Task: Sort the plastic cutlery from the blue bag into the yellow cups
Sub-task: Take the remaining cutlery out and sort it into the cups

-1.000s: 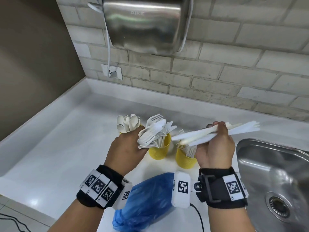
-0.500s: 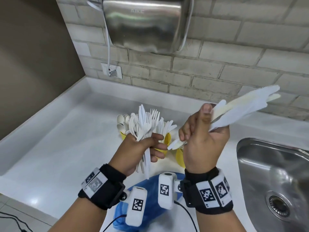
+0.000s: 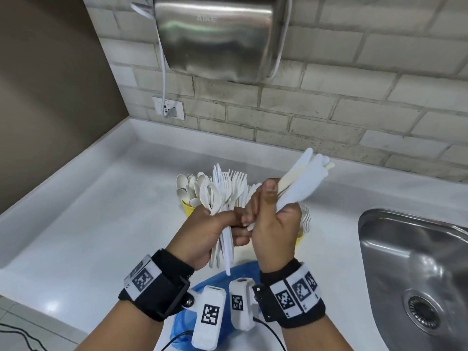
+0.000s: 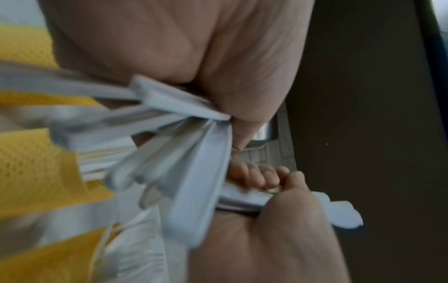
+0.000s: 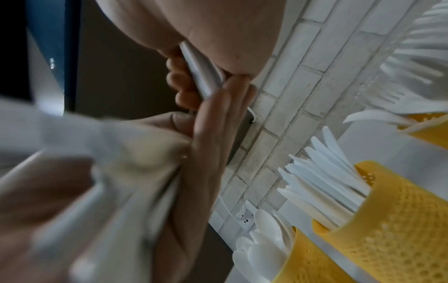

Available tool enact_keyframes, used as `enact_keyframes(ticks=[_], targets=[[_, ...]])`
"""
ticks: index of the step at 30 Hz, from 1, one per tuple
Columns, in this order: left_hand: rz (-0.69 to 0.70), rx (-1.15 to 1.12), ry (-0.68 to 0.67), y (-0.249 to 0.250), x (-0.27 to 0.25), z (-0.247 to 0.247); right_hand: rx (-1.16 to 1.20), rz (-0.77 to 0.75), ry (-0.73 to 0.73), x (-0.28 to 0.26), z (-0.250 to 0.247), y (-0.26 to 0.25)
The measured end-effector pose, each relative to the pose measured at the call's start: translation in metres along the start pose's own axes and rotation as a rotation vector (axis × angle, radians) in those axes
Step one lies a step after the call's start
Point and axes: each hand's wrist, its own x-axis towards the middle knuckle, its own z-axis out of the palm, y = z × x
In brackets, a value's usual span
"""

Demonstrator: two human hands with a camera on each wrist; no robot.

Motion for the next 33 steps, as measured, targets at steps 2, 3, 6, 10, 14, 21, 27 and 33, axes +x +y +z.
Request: enact_keyframes(ticks=[2,3,6,10,14,21,27,33], targets=[[0.030,0.178,0.088,0.000,-0.001,0.001,0.043,0.037,0.046,0.007,-0.005,-0.005],[0.069,0.304,0.138,0.000,-0.001,0.001,0.015,0.041,0.050,0.012,-0.009,-0.006],[0.232,0.698,0.239,-0.003,-0.002,-0.002,-0.180,-0.001,-0.025,0.024,-0.024,-0.007],[0.380,0.942,0.303,-0.011,0.003,-0.013,-0.341,-0.063,-0.156,0.029,-0.031,-0.026],[0.480,1.021,0.339,-0.016,0.008,-0.017,-0.384,-0.025,-0.214,0.030,-0.032,-0.037],[0.584,1.113,0.308,-0.012,0.006,-0.015,-0.477,0.027,-0.296,0.034,-0.035,-0.038],[0.624,1.139,0.276,-0.013,0.005,-0.016,-0.550,-0.065,-0.267,0.031,-0.031,-0.039],[0.628,1.165,0.308,-0.011,0.004,-0.015,-0.441,-0.086,-0.162,0.030,-0.029,-0.037]])
